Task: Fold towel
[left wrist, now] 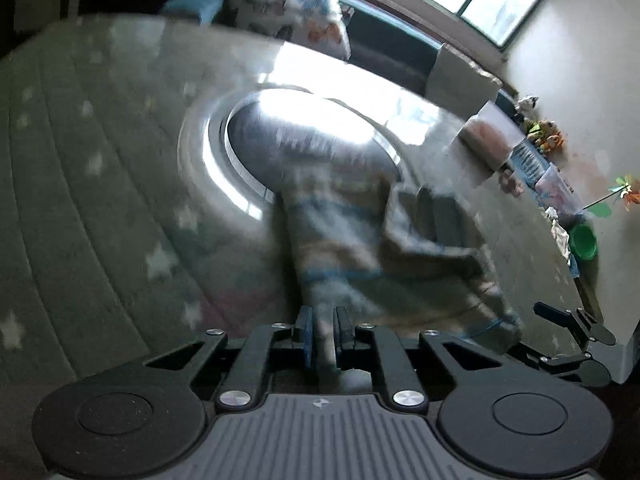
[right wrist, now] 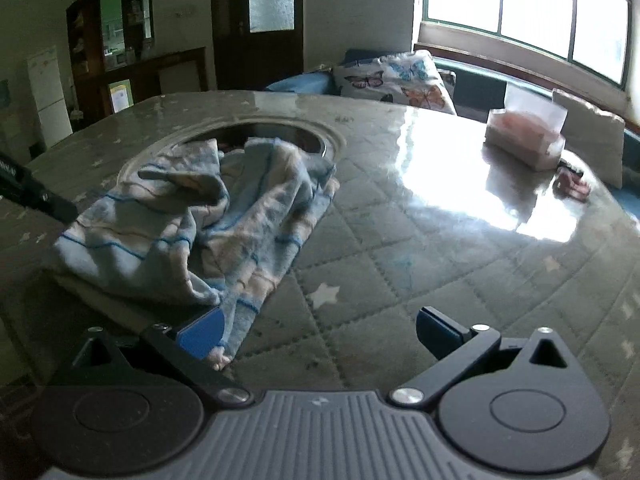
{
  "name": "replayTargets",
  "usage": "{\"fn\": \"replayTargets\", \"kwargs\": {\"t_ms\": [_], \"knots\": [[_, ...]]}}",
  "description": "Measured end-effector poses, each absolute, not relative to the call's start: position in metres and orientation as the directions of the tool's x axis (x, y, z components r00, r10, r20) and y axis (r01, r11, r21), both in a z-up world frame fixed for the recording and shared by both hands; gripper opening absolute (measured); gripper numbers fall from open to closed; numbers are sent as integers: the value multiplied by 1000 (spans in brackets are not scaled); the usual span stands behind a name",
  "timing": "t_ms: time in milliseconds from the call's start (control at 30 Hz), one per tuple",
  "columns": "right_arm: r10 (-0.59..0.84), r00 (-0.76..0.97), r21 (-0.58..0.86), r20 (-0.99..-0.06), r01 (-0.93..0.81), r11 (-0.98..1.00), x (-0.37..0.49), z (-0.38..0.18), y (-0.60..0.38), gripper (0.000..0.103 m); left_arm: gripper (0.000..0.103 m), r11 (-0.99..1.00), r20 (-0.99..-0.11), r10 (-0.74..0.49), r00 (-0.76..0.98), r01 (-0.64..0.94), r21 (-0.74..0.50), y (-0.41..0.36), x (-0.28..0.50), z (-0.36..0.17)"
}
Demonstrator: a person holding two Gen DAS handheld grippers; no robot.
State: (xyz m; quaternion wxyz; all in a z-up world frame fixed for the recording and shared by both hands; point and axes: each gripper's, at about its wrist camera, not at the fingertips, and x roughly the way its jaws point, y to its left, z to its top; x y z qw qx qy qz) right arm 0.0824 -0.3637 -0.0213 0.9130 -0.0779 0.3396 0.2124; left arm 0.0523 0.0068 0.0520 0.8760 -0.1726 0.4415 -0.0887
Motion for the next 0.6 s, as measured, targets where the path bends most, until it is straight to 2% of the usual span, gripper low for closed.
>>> {"fn": "replayTargets", "kwargs": {"t_ms": [67,133,467,600], "knots": [[342,688,14,-640,-435,901,86,-12,-367,103,31,917,-713,-327,620,26,-398,4,57,63],[344,703,23,-623,-423,906,91,-4,-371,103,42,908,-690,-348,635,46,-415,-4,68,69],[297,753,27,-587,-349,937,120,2,-375,103,48,873,-709,-413,571,28,-486,-44,130,46],[306,747,43,-590,-350,936,127,-1,-372,103,41,860,-708,-439,554,29,-510,-49,136,40]]}}
